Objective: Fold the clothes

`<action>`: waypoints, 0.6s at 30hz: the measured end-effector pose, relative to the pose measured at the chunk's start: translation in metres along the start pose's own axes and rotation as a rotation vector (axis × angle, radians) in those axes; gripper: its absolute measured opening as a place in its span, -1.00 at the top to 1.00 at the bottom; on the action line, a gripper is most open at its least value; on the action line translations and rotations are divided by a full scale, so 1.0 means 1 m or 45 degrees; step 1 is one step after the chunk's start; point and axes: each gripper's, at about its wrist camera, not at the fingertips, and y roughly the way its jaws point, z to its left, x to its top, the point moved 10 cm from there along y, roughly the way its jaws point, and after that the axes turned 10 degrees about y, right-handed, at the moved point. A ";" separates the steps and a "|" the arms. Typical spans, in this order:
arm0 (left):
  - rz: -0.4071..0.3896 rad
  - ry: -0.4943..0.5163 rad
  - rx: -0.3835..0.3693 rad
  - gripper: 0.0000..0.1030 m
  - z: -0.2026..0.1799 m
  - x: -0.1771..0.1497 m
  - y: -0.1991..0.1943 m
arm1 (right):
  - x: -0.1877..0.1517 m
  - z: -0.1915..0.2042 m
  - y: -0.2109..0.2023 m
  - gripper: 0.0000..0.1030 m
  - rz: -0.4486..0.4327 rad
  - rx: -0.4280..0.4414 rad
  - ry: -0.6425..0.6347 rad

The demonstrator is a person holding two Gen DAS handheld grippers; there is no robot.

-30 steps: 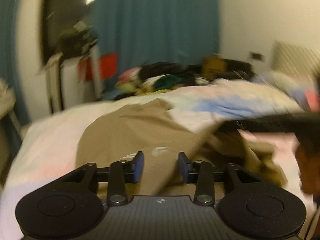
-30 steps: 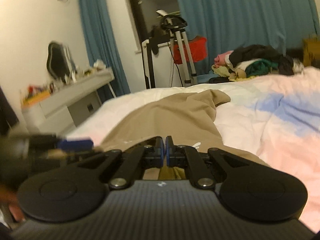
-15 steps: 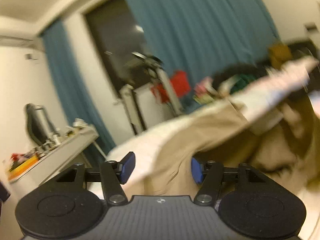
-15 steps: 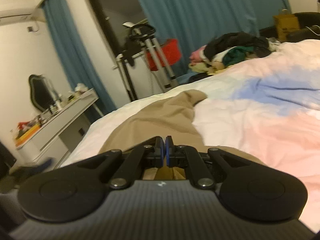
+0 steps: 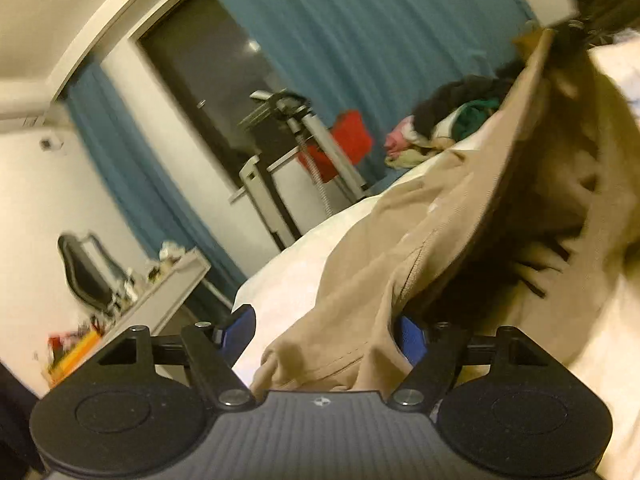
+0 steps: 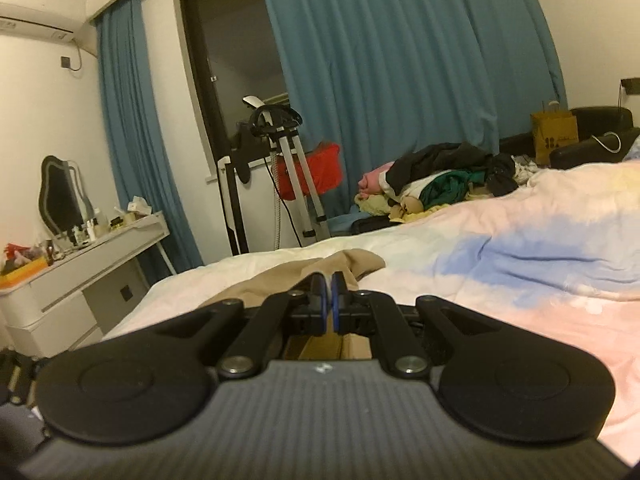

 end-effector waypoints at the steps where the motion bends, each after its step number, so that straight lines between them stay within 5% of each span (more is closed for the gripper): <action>1: 0.008 -0.058 0.012 -0.48 0.006 0.001 0.003 | -0.002 -0.002 0.001 0.88 0.018 -0.008 0.002; 9: -0.041 -0.382 0.156 -0.49 0.071 0.006 0.008 | -0.041 0.001 0.013 0.81 0.207 -0.063 -0.105; 12: -0.031 -0.424 0.161 -0.49 0.081 0.007 0.006 | -0.053 0.008 0.013 0.51 0.228 -0.081 -0.196; 14: -0.027 -0.445 0.162 -0.49 0.086 0.008 0.000 | -0.060 0.012 0.013 0.09 0.248 -0.086 -0.243; 18: -0.027 -0.469 0.178 -0.49 0.099 0.008 -0.002 | -0.073 0.020 0.008 -0.02 0.310 -0.054 -0.290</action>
